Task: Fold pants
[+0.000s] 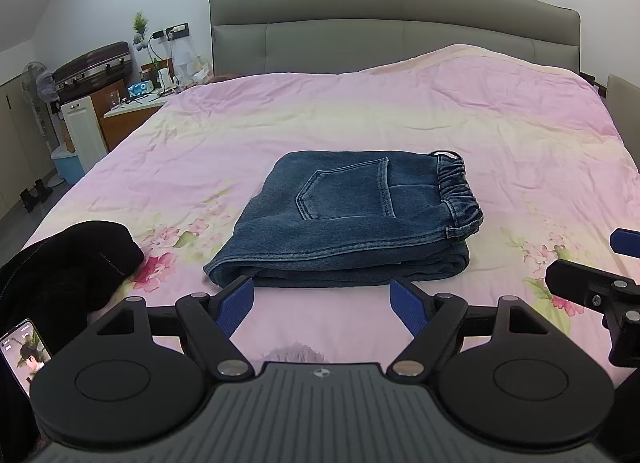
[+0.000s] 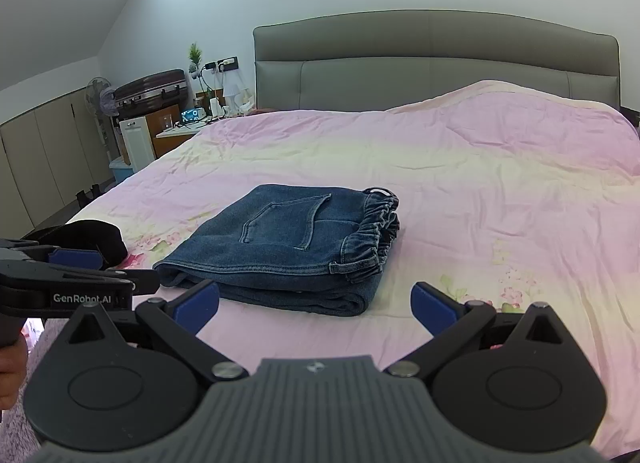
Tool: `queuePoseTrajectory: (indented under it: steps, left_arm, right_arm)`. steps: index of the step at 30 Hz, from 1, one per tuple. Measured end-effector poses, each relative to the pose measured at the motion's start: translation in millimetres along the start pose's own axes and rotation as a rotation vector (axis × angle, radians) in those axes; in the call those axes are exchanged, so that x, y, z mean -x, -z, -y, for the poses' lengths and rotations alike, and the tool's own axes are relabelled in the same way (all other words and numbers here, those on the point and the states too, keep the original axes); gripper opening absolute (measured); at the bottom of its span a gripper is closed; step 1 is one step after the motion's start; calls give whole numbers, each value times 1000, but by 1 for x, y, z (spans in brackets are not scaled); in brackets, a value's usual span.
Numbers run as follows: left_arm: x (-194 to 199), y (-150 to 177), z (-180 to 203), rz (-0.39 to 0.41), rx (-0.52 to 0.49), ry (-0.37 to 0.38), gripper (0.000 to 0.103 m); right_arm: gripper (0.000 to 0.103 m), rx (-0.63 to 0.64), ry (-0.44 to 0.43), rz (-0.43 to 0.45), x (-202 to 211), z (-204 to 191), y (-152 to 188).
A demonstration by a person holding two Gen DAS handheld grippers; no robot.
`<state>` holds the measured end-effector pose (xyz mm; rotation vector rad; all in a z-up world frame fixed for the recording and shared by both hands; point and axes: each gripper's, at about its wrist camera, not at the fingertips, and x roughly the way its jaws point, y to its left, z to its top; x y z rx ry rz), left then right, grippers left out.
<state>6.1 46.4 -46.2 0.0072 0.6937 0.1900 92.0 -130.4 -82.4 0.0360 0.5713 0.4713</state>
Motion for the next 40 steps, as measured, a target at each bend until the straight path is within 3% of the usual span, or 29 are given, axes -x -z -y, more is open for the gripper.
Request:
queuePoseTrajectory:
  steps: [40]
  left_arm:
    - [5,-1,2,3,-28,-6,91]
  right_arm:
    - [98,4,6,14,5,1,-2]
